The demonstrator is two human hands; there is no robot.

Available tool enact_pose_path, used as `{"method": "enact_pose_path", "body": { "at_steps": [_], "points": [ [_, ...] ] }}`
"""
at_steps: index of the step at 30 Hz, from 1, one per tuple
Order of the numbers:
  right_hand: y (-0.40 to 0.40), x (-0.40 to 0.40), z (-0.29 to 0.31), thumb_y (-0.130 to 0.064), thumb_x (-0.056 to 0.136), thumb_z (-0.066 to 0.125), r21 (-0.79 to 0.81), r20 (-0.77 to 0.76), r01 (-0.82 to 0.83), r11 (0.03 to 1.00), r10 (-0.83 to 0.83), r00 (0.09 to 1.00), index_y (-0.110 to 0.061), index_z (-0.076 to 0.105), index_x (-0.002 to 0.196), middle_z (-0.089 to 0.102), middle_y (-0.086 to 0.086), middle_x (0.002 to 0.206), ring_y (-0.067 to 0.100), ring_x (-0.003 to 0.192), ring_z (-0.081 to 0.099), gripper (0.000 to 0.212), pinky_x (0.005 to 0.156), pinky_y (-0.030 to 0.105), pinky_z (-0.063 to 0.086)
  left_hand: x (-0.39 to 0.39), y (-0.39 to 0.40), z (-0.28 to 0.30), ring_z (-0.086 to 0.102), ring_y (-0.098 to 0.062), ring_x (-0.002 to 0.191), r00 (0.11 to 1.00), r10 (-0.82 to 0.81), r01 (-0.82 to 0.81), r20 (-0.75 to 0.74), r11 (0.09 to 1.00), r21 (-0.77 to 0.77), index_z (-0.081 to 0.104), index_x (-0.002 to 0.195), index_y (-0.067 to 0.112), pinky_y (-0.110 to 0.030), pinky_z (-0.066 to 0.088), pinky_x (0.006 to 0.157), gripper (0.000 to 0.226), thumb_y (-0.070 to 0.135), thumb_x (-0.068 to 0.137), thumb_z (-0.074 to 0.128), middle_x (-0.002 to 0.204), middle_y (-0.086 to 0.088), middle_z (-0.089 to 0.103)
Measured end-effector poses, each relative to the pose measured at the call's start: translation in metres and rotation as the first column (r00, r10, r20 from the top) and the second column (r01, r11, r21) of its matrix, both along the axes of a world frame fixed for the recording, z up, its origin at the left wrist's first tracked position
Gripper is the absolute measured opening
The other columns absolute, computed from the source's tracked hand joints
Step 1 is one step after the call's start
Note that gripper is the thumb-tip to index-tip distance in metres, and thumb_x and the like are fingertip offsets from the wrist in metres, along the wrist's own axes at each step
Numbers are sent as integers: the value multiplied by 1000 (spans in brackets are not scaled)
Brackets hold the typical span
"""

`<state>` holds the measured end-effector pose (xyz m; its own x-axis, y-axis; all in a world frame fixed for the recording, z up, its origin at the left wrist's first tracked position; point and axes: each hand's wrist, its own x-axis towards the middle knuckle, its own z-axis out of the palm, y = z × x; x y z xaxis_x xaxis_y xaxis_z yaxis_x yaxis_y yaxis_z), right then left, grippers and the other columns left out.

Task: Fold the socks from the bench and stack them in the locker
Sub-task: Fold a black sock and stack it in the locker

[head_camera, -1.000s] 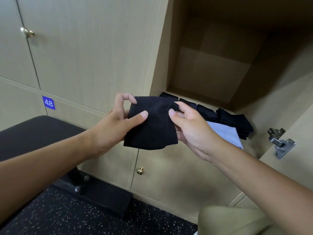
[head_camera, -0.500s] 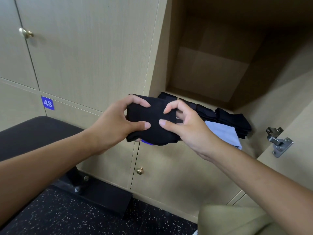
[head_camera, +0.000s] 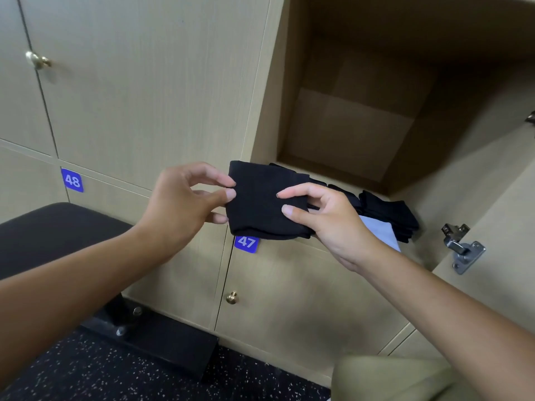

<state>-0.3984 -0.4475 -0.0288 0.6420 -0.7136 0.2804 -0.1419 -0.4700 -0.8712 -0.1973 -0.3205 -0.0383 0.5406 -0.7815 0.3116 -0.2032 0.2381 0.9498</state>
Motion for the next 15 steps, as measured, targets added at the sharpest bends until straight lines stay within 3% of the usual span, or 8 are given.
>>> {"method": "enact_pose_path", "body": {
  "at_steps": [4,8,9,12,15],
  "points": [
    [-3,-4,0,-13,93,71,-16,-15,6,1000,-6,1000,-30,79,102,73,-10,114,30,112,64,21,110,53,45,-4,-2,0,75,-24,79,1000,-6,6,-9,1000,13,72,93,6,-23,58,54,6,4,89,76,99,-5,73],
    [-11,-8,8,-8,94,69,-52,22,54,997,-53,998,-26,77,107,74,-8,113,19,107,69,25,104,47,52,-9,-5,-1,76,-24,73,998,-48,50,-49,998,31,62,100,10,-31,59,51,17,10,90,76,90,-7,75],
    [-16,-11,11,-9,94,68,-84,14,83,993,-82,997,-29,77,107,74,-9,112,18,106,69,25,102,43,53,-10,-7,-2,76,-24,73,998,-54,55,-22,998,44,62,101,12,-31,58,49,18,12,90,76,88,-6,75],
    [-33,-21,21,-8,93,67,-191,-17,146,971,-152,988,-28,76,107,73,-17,112,0,108,64,26,92,14,47,-15,-11,-6,75,-22,71,993,-71,66,90,996,63,62,100,16,-30,56,47,16,17,92,75,86,-3,73],
    [-54,-33,29,-4,93,66,-216,-28,206,955,-217,976,-22,76,108,72,-16,111,-6,103,63,25,86,7,44,-21,-15,-7,74,-17,69,967,-92,72,238,993,89,62,95,23,-30,56,47,12,23,92,74,83,5,70]
  ]
}}
